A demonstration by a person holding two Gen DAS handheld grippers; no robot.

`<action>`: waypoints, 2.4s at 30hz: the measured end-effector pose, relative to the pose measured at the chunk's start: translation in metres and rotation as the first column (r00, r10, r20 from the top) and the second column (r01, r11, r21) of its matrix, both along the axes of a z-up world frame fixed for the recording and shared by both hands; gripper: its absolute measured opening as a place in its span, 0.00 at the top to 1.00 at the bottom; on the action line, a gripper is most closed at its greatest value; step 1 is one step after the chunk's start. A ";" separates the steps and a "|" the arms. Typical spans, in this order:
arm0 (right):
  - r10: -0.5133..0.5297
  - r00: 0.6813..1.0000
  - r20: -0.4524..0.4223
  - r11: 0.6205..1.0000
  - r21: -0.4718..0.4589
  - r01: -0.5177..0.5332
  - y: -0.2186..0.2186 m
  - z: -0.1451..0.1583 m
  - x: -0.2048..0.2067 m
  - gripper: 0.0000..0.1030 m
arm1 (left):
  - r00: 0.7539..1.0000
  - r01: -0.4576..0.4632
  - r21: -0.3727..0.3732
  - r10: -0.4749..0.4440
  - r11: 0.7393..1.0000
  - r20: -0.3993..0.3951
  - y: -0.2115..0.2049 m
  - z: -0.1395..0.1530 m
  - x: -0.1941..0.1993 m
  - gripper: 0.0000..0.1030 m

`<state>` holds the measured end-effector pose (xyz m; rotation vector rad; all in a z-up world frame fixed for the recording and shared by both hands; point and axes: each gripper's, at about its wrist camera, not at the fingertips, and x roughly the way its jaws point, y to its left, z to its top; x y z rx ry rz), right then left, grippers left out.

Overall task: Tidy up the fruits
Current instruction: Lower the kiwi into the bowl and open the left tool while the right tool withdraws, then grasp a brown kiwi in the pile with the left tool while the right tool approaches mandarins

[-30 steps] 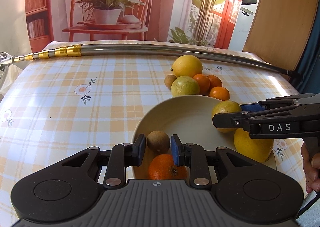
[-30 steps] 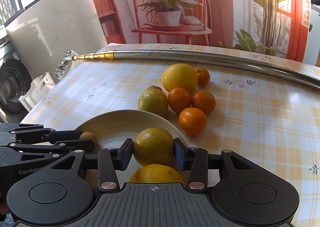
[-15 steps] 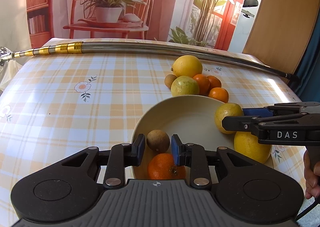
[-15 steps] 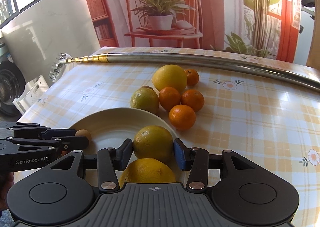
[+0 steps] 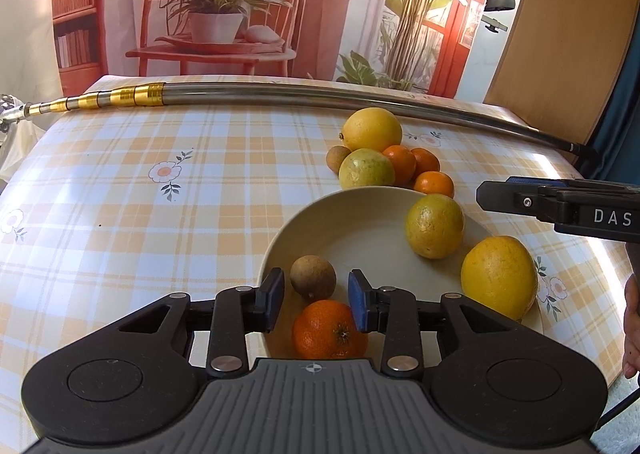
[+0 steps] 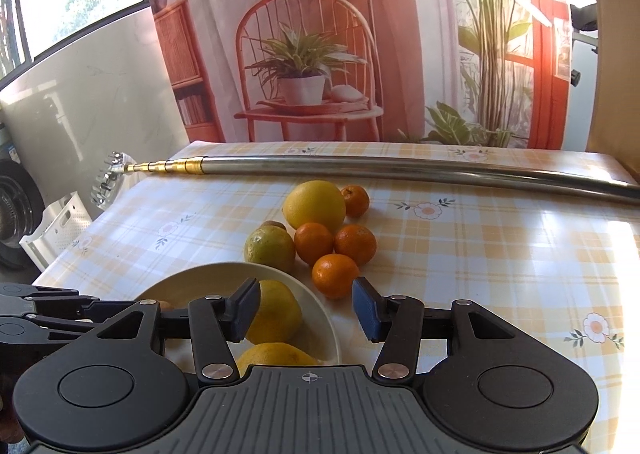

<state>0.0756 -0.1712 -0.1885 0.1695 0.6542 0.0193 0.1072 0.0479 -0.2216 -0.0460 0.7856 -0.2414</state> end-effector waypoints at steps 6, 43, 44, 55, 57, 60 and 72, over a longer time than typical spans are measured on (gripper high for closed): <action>-0.017 0.999 0.046 1.000 -0.015 0.018 -0.007 0.014 -0.002 0.54 | 1.000 -0.006 0.019 0.006 1.000 0.000 -0.001 0.004 0.000 0.64; -0.129 0.989 0.076 0.991 0.047 0.125 -0.073 0.024 0.051 0.29 | 0.997 0.070 0.145 -0.073 0.987 0.013 -0.019 0.046 0.097 0.31; -0.133 0.989 0.066 0.990 0.055 0.129 -0.075 0.021 0.053 0.29 | 0.997 0.079 0.133 -0.079 0.988 -0.010 -0.020 0.043 0.103 0.35; -0.138 0.990 0.013 0.988 0.074 0.137 -0.086 0.002 0.070 0.31 | 0.967 0.036 -0.120 -0.065 0.992 -0.247 -0.014 0.002 0.166 0.66; -0.139 0.990 0.008 0.987 0.078 0.138 -0.087 0.000 0.071 0.31 | 0.961 0.043 -0.133 -0.078 0.990 -0.265 -0.016 -0.002 0.170 0.66; -0.143 0.990 0.001 0.986 0.084 0.142 -0.089 -0.002 0.072 0.31 | 0.954 0.041 -0.174 -0.090 0.984 -0.286 -0.018 -0.008 0.175 0.66; -0.147 0.989 -0.014 0.983 0.107 0.148 -0.092 -0.007 0.073 0.32 | 0.937 -0.007 -0.283 -0.092 0.959 -0.336 -0.014 -0.018 0.183 0.73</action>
